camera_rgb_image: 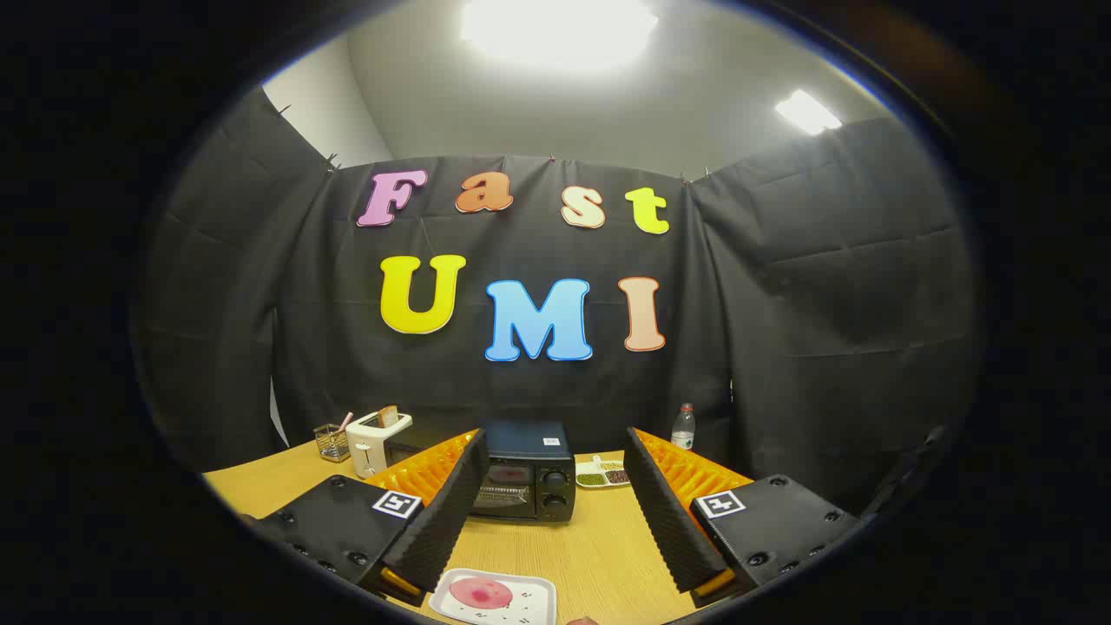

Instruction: Open the toaster oven, put the food inside, and close the toaster oven door.

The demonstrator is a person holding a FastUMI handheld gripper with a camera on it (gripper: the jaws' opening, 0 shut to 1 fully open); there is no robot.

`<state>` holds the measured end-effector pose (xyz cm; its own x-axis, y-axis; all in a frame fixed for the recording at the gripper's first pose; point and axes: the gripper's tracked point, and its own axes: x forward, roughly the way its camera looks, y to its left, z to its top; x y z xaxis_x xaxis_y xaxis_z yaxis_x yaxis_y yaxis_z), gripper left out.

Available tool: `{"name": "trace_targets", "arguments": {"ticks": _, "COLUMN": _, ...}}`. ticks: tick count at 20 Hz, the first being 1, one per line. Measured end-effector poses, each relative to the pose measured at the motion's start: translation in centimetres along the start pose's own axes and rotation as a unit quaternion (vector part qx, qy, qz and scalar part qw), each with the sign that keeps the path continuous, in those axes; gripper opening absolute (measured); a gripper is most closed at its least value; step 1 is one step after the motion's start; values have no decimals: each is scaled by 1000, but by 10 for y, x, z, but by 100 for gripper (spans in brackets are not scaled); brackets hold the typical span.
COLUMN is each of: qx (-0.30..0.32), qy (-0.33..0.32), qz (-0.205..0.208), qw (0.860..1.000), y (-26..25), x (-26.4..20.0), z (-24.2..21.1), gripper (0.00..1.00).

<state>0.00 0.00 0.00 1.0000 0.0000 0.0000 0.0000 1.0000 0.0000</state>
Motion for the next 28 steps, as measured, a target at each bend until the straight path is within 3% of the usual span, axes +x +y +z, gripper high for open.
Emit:
{"name": "trace_targets", "arguments": {"ticks": 16, "qx": 5, "qy": 6, "qz": 11, "qw": 1000, "y": 22, "x": 22, "z": -8, "gripper": 99}}
{"name": "trace_targets", "arguments": {"ticks": 28, "qx": 25, "qy": 13, "qz": 35, "qw": 999, "y": 67, "x": 86, "z": -6, "gripper": 99}}
